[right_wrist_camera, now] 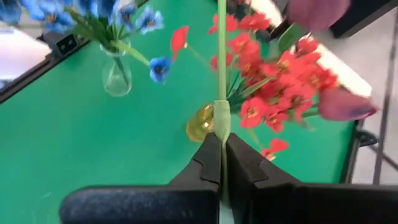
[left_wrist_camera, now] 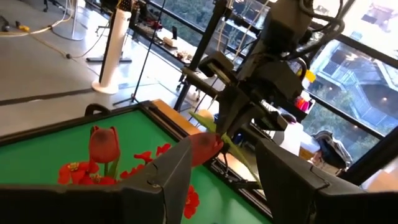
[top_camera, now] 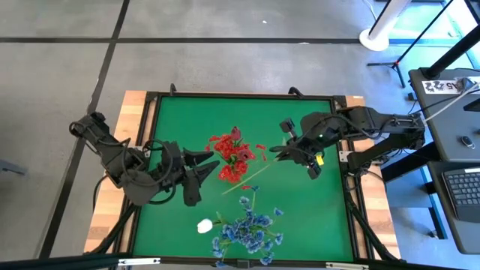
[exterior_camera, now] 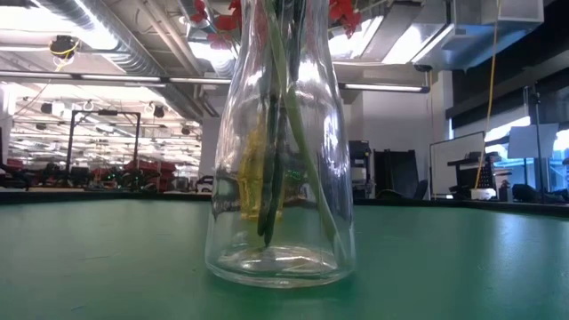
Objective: Sort flowers into vase by color
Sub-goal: Put the white tulip into the transparent vase
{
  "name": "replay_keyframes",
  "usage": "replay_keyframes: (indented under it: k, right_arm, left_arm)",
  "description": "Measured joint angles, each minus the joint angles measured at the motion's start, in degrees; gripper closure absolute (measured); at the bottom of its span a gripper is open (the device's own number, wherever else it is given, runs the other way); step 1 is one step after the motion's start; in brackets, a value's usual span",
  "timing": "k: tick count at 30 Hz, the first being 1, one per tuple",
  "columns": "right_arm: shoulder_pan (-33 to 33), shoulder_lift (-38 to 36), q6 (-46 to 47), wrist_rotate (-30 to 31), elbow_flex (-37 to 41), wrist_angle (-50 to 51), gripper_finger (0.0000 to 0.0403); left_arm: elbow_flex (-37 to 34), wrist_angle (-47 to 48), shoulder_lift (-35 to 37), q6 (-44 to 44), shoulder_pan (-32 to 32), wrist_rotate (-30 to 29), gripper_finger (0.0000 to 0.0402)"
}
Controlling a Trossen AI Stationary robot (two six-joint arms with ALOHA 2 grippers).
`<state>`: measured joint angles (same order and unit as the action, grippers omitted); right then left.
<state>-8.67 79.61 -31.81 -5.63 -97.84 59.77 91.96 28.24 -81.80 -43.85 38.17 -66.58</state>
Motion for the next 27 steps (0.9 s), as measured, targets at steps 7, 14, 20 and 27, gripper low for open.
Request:
replay_keyframes:
  k: [7,14,20,27]
  right_arm:
    - [0.0,2.7,-0.1,0.0,0.0,0.5,0.0398]
    - [0.0,5.8,3.9,-1.4,0.0,-1.0,0.0398]
    - [0.0,4.4,7.7,-8.6,6.0,-9.5,0.0400]
    - [0.1,0.4,11.3,-9.3,17.5,-19.8,0.0401]
  left_arm:
    - [0.0,3.4,0.0,-4.2,0.0,0.0,0.0228]
    - [0.0,4.2,-0.3,-4.2,0.1,-0.1,0.0228]
    - [-0.1,7.5,-0.7,-5.6,1.3,-0.7,0.0228]
    - [-0.1,7.3,-1.5,-4.7,2.0,-3.1,0.0228]
